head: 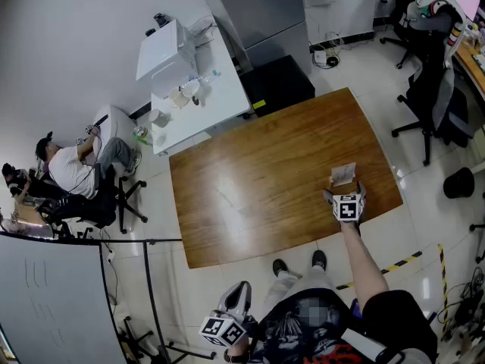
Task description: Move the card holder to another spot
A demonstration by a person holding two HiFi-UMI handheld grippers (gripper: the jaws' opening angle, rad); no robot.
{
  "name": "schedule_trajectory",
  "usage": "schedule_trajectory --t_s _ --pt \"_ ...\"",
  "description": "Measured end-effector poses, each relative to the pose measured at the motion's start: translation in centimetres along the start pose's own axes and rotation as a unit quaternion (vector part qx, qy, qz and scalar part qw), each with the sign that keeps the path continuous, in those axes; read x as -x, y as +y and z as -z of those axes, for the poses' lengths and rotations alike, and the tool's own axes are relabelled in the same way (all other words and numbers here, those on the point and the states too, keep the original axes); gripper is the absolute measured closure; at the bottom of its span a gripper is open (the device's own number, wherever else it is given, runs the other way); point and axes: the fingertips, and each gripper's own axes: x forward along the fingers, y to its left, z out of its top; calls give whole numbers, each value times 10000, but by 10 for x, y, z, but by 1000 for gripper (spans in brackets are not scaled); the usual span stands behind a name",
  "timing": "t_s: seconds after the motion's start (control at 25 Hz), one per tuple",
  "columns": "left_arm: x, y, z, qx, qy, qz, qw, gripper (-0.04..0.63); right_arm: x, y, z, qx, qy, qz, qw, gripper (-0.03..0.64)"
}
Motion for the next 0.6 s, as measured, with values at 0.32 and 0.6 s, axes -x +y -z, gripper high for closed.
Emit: schedule_trajectory --t_s 0.32,0.6 --pt "-33 -8 13 173 -94 7 9998 595 -57 -31 -12 659 345 40 9972 81" --pt "-48 2 -6 224 -331 214 9990 595 43 -12 -42 587 -463 -271 9968 92"
